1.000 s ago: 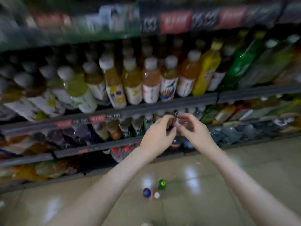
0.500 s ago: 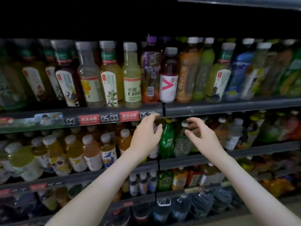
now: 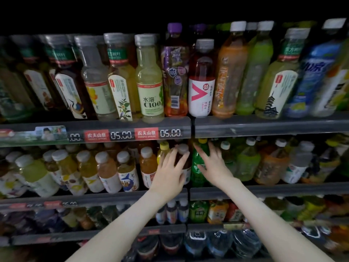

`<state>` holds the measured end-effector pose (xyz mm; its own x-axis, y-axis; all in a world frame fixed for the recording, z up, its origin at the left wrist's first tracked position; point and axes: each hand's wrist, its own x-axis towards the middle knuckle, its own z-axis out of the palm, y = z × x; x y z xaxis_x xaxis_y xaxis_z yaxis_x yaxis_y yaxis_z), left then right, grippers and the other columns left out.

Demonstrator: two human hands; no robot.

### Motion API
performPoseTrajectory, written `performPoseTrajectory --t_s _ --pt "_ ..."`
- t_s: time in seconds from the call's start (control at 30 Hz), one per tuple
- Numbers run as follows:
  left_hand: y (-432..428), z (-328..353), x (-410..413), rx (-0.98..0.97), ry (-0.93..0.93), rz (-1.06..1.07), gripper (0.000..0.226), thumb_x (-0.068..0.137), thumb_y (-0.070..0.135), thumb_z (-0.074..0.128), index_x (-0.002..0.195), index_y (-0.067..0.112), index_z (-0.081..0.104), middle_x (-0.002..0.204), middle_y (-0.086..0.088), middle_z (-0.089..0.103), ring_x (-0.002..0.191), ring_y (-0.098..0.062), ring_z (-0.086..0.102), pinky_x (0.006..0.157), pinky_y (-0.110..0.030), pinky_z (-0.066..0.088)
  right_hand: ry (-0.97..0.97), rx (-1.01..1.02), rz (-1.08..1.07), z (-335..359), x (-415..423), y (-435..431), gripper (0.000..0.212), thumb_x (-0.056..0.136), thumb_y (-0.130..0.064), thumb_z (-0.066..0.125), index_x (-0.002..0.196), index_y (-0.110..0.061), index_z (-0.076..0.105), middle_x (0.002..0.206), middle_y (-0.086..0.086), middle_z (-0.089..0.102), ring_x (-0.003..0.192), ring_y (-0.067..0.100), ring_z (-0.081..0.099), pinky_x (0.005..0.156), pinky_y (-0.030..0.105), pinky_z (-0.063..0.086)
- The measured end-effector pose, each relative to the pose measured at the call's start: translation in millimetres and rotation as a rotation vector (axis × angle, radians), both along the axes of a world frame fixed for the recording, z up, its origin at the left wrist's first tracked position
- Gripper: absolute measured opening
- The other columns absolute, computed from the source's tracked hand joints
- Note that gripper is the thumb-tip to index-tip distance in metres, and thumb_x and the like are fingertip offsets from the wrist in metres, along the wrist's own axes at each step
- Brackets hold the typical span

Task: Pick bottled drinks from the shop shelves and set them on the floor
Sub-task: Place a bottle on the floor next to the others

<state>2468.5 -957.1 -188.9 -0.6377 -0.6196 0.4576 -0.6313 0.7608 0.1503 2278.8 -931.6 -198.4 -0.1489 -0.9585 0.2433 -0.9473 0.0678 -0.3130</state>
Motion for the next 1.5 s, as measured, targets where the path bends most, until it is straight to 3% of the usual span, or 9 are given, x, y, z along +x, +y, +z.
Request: performPoseTrajectory --t_s 0.17,0.5,0.57,0.67,0.8,0.9,0.97,1.23,1.5 --pt "-18.1 -15.9 -13.1 0.068 -0.144 0.052 0.074 0.091 0.025 0.049 0.153 0.021 0.008 0.157 -0.012 0.009 0.146 -0.029 0.002 0.119 -0.048 0.003 -0.084 0.052 0.021 -7.8 -2.5 -11.4 0.071 0.094 -0.020 0.057 0.151 -0.037 0.018 0.151 0.019 0.017 0.137 0.037 0.029 0.105 0.039 0.038" --pt "8.3 -40.0 -36.1 0.101 -0.065 0.001 0.082 0.082 0.042 0.064 0.148 0.010 0.028 0.153 -0.002 0.034 0.147 -0.021 0.015 0.104 -0.050 -0.031 0.043 -0.112 0.302 -5.2 9.1 60.5 0.053 0.081 0.002 0.070 0.132 -0.010 0.057 0.134 0.031 0.042 0.123 0.047 0.046 0.099 0.042 0.044" --pt "20.1 -39.0 -47.2 0.178 0.075 -0.022 0.077 0.075 0.023 0.069 0.142 0.004 0.035 0.142 -0.009 0.043 0.140 -0.026 0.031 0.113 -0.052 -0.020 0.028 -0.180 0.309 5.9 11.5 73.7 0.054 0.072 0.005 0.078 0.122 -0.007 0.064 0.126 0.032 0.049 0.113 0.048 0.054 0.096 0.041 0.043" --pt "42.3 -28.4 -55.6 0.357 0.355 -0.130 0.069 0.071 0.010 0.071 0.131 0.008 0.038 0.121 -0.008 0.050 0.111 -0.020 0.050 0.102 -0.034 0.040 -0.040 -0.244 0.339 27.8 8.5 100.4 0.059 0.074 0.001 0.079 0.125 -0.015 0.054 0.128 0.029 0.049 0.094 0.040 0.065 0.076 0.036 0.056" --pt "82.3 -23.3 -50.0 0.553 0.475 -0.070 0.069 0.076 0.034 0.077 0.131 0.019 0.037 0.116 0.008 0.051 0.098 -0.009 0.057 0.074 -0.023 0.049 -0.086 -0.380 0.405 43.0 -4.2 138.0 0.052 0.094 -0.023 0.058 0.140 -0.024 0.035 0.141 0.019 0.043 0.098 0.031 0.064 0.069 0.036 0.059" --pt "117.7 -49.0 -46.1 0.529 0.348 -0.043 0.076 0.077 0.036 0.076 0.136 0.007 0.037 0.124 -0.005 0.052 0.111 -0.020 0.055 0.080 -0.026 0.044 -0.148 -0.276 0.302 36.8 -2.9 155.0 0.047 0.093 -0.043 0.051 0.135 -0.023 0.045 0.109 -0.003 0.057 0.088 0.014 0.059 0.067 0.021 0.048" --pt "140.4 -72.6 -41.5 0.589 0.302 0.031 0.081 0.077 0.031 0.077 0.140 0.003 0.034 0.135 -0.008 0.047 0.122 -0.022 0.049 0.085 -0.023 0.039 -0.150 -0.076 0.209 19.8 4.1 160.2 0.031 0.090 -0.049 0.051 0.112 -0.027 0.053 0.088 -0.011 0.054 0.073 0.015 0.055 0.059 0.026 0.043" --pt "188.4 -220.9 6.4 0.968 0.286 0.274 0.068 0.083 0.033 0.072 0.139 0.013 0.038 0.132 -0.003 0.049 0.123 -0.019 0.045 0.091 -0.017 0.034 -0.498 0.416 0.055 -163.5 38.9 162.8 0.024 0.078 -0.033 0.072 0.084 -0.028 0.049 0.074 -0.009 0.060 0.072 0.017 0.057 0.062 0.028 0.037" --pt "233.5 -486.7 80.7 1.137 -0.011 0.456 0.065 0.092 0.018 0.055 0.149 0.014 0.024 0.146 -0.009 0.035 0.131 -0.027 0.038 0.100 -0.030 0.034 -0.379 0.818 0.065 -496.9 98.8 185.7 0.030 0.083 -0.030 0.069 0.106 -0.020 0.052 0.101 0.007 0.059 0.088 0.031 0.061 0.064 0.026 0.032"
